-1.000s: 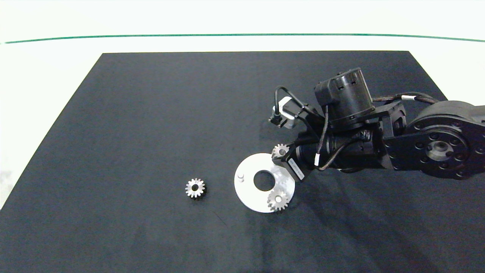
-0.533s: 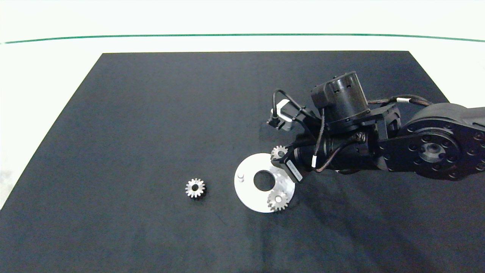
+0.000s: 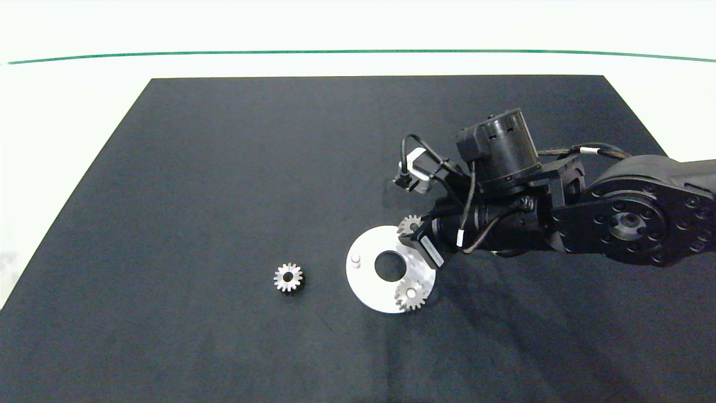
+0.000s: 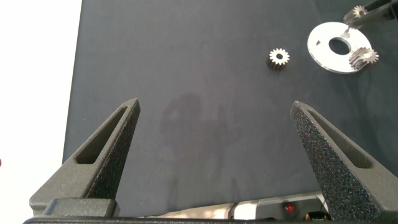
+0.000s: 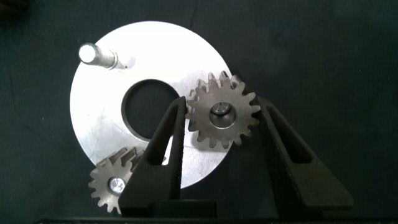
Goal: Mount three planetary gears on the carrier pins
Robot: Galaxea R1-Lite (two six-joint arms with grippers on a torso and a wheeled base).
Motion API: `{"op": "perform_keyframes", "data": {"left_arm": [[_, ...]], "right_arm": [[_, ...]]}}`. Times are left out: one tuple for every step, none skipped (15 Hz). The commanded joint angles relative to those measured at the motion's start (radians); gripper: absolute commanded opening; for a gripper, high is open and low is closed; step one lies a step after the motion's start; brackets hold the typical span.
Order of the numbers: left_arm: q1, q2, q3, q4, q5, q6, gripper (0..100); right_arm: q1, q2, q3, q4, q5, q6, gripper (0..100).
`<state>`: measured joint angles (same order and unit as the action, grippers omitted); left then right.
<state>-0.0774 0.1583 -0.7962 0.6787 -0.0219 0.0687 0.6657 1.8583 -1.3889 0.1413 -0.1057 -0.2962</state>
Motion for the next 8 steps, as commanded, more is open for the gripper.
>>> {"op": "perform_keyframes", "data": {"left_arm": [[-0.001, 0.007, 0.0, 0.004, -0.001, 0.0, 100], [-0.002, 0.007, 0.0, 0.004, -0.001, 0.0, 100], [-0.001, 0.007, 0.002, 0.004, -0.001, 0.0, 100], [-0.002, 0.007, 0.0, 0.004, 0.0, 0.0, 100], [-0.002, 0.007, 0.0, 0.004, -0.001, 0.0, 100], [-0.002, 0.007, 0.0, 0.004, 0.0, 0.0, 100], [-0.002, 0.007, 0.0, 0.004, -0.001, 0.0, 100], [-0.002, 0.007, -0.001, 0.004, -0.001, 0.0, 100]], "right_arm": [[0.002, 0.01, -0.009, -0.003, 0.0, -0.004, 0], [0.002, 0.012, -0.013, -0.002, 0.0, -0.004, 0], [0.002, 0.012, -0.013, -0.002, 0.001, -0.004, 0], [0.002, 0.018, -0.013, -0.002, 0.001, -0.003, 0], [0.002, 0.018, -0.013, -0.002, 0.001, -0.003, 0], [0.002, 0.018, -0.013, -0.002, 0.001, -0.004, 0], [0.002, 0.018, -0.012, -0.002, 0.0, -0.004, 100], [0.002, 0.018, -0.012, -0.002, 0.0, -0.004, 100]]}}
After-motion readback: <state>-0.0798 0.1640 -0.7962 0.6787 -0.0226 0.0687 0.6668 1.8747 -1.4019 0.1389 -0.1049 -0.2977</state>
